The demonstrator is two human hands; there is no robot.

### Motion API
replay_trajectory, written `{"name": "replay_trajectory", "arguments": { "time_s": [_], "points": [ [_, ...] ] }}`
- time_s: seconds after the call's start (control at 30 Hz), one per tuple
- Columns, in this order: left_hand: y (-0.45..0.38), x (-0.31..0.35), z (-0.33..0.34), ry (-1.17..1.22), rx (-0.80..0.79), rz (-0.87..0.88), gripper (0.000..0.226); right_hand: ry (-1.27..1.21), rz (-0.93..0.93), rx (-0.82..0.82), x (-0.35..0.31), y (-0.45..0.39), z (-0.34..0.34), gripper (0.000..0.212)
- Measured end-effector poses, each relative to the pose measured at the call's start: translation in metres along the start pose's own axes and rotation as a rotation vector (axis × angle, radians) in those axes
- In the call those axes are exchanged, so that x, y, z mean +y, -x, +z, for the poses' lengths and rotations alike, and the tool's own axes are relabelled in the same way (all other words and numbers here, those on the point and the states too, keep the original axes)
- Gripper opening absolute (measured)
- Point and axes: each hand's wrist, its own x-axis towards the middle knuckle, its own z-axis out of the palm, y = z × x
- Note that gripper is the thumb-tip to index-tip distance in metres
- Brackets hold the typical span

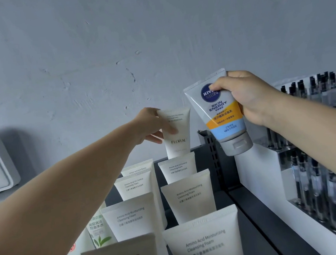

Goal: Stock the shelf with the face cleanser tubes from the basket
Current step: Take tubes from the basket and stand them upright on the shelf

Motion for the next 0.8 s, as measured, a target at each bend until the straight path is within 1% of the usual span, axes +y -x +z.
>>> {"name": "replay_trajectory", "arguments": {
  "time_s": [0.07, 0.17, 0.23, 0.33, 0.43, 0.53, 0.8],
  "points": [
    [0.001, -0.004, 0.001, -0.094, -0.003, -0.025, 0.026, 0.019, 0.006, -0.020, 0.002, 0.002, -0.001, 0.017],
    [0.000, -0.009, 0.006, -0.167, -0.027, -0.049, 0.026, 0.044, 0.021, -0.053, 0.008, 0.006, 0.000, 0.017],
    [-0.001, -0.012, 0.011, -0.219, -0.048, -0.047, 0.026, 0.069, 0.034, -0.073, 0.011, 0.007, 0.002, 0.017],
    [-0.002, -0.013, 0.018, -0.373, -0.086, -0.031, 0.019, 0.138, 0.041, -0.112, 0.011, 0.008, 0.003, 0.017],
    [-0.004, -0.017, 0.021, -0.460, -0.121, -0.034, 0.019, 0.178, 0.051, -0.131, 0.009, 0.008, 0.002, 0.018],
    [-0.004, -0.020, 0.022, -0.551, -0.142, -0.039, 0.017, 0.203, 0.069, -0.144, 0.013, 0.009, 0.002, 0.015],
    [-0.005, -0.035, 0.025, -0.713, -0.172, -0.045, 0.031, 0.246, 0.094, -0.169, 0.016, 0.008, 0.005, 0.007]
  ]
}}
